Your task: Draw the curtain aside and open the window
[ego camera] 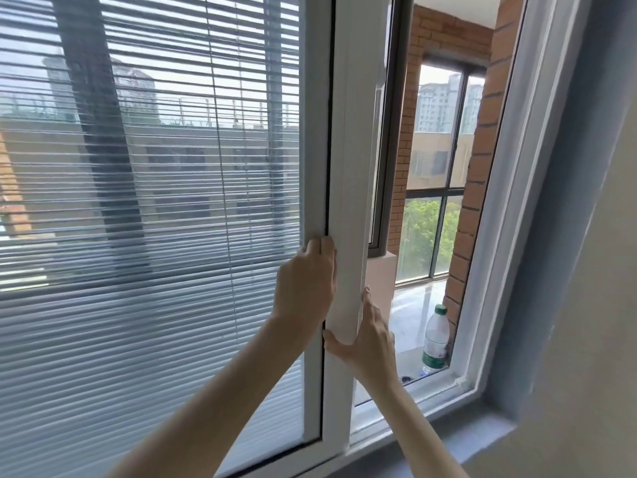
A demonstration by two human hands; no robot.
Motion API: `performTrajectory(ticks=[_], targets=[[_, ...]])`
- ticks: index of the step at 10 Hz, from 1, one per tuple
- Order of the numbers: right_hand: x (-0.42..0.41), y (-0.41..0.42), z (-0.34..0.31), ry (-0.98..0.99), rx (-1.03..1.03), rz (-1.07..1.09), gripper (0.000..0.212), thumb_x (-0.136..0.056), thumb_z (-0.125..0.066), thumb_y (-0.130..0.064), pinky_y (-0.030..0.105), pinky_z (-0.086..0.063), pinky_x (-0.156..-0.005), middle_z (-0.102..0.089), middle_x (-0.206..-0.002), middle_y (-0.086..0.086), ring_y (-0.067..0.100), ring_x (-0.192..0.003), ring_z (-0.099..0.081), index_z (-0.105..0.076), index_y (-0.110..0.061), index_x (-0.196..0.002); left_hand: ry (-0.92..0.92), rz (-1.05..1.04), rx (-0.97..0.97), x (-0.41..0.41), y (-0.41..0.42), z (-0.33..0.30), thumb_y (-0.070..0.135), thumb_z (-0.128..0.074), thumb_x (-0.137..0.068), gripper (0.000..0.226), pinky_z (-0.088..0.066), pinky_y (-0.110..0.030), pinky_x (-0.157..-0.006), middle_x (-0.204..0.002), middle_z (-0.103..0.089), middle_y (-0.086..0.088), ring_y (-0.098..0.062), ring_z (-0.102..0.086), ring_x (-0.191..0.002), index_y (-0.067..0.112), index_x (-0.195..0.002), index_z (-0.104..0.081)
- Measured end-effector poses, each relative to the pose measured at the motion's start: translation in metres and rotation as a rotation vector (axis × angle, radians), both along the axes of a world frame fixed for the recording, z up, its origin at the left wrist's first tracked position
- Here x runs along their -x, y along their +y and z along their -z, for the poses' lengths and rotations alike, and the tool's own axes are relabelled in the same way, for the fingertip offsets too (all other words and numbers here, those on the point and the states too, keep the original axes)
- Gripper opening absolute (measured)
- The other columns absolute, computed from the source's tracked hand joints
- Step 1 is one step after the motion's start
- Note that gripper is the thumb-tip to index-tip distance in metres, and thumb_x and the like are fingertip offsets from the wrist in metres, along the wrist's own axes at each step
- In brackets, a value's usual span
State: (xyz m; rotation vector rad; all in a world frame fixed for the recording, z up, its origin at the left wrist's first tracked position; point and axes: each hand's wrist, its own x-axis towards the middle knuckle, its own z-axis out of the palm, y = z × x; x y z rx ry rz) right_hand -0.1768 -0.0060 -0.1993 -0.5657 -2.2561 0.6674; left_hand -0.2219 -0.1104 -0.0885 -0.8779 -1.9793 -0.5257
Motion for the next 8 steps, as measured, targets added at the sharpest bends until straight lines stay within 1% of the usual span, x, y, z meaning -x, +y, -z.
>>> performTrajectory(ticks=[2, 3, 4, 5, 6, 7, 8], targets=[[0.000, 0.003, 0.001, 0.022, -0.010, -0.029, 0.110, -0.069, -0.066, -0.061, 0.052, -0.036, -0.106, -0.043, -0.146, 0.010, 0.028, -0.132, -0.042, -0.014, -0.011, -0.151, 0.029, 0.019, -0.039, 0.000, -0.003, 0.002, 0.014, -0.070, -0.087, 0.010, -0.048, -0.026, -0.040, -0.065, -0.063, -0.006, -0.021, -0.062, -0.047, 0.006, -0.083, -0.064], [0.001, 0.008, 0.002, 0.014, -0.027, -0.041, 0.110, -0.069, -0.065, -0.063, 0.051, -0.037, -0.105, -0.044, -0.145, 0.009, 0.027, -0.131, -0.043, -0.013, -0.011, -0.151, 0.034, 0.015, -0.053, -0.001, -0.002, 0.003, 0.016, -0.066, -0.090, 0.012, -0.049, -0.026, -0.041, -0.067, -0.063, -0.005, -0.021, -0.062, -0.049, 0.006, -0.084, -0.064], [0.000, 0.010, 0.002, 0.008, -0.035, -0.051, 0.110, -0.069, -0.064, -0.065, 0.049, -0.037, -0.104, -0.044, -0.144, 0.008, 0.026, -0.129, -0.044, -0.013, -0.012, -0.151, 0.009, 0.007, -0.039, -0.004, -0.004, 0.005, 0.019, -0.060, -0.094, 0.015, -0.053, -0.029, -0.045, -0.073, -0.065, -0.005, -0.022, -0.065, -0.056, 0.006, -0.089, -0.064], [-0.001, 0.015, 0.004, 0.015, -0.038, -0.069, 0.111, -0.070, -0.063, -0.067, 0.049, -0.037, -0.104, -0.045, -0.144, 0.008, 0.026, -0.127, -0.046, -0.012, -0.013, -0.152, -0.074, 0.014, -0.037, -0.009, -0.006, 0.008, 0.025, -0.053, -0.098, 0.021, -0.058, -0.032, -0.058, -0.087, -0.071, -0.004, -0.023, -0.070, -0.070, 0.008, -0.098, -0.066], [-0.008, 0.019, -0.002, 0.024, -0.021, -0.110, 0.110, -0.071, -0.064, -0.068, 0.051, -0.038, -0.105, -0.046, -0.144, 0.007, 0.026, -0.128, -0.046, -0.013, -0.015, -0.152, -0.110, -0.011, -0.060, -0.015, -0.010, 0.012, 0.025, -0.051, -0.098, 0.022, -0.055, -0.030, -0.062, -0.088, -0.071, -0.004, -0.022, -0.068, -0.073, 0.008, -0.099, -0.065], [-0.021, 0.027, -0.022, 0.138, 0.018, -0.194, 0.095, -0.077, -0.067, -0.057, 0.052, -0.039, -0.106, -0.048, -0.142, 0.008, 0.025, -0.128, -0.046, -0.023, -0.015, -0.150, 0.035, -0.010, -0.146, -0.021, -0.020, 0.013, 0.016, -0.055, -0.094, 0.015, -0.055, -0.033, -0.070, -0.089, -0.070, -0.008, -0.026, -0.067, -0.079, 0.005, -0.098, -0.065], [-0.039, 0.036, -0.058, 0.370, -0.028, -0.291, 0.062, -0.085, -0.068, -0.038, 0.049, -0.046, -0.101, -0.055, -0.133, 0.006, 0.021, -0.120, -0.054, -0.046, -0.016, -0.138, 0.137, -0.104, -0.193, -0.026, -0.026, 0.012, 0.022, -0.056, -0.092, 0.036, -0.043, -0.038, -0.099, -0.121, -0.066, -0.013, -0.030, -0.062, -0.111, 0.005, -0.122, -0.062]])
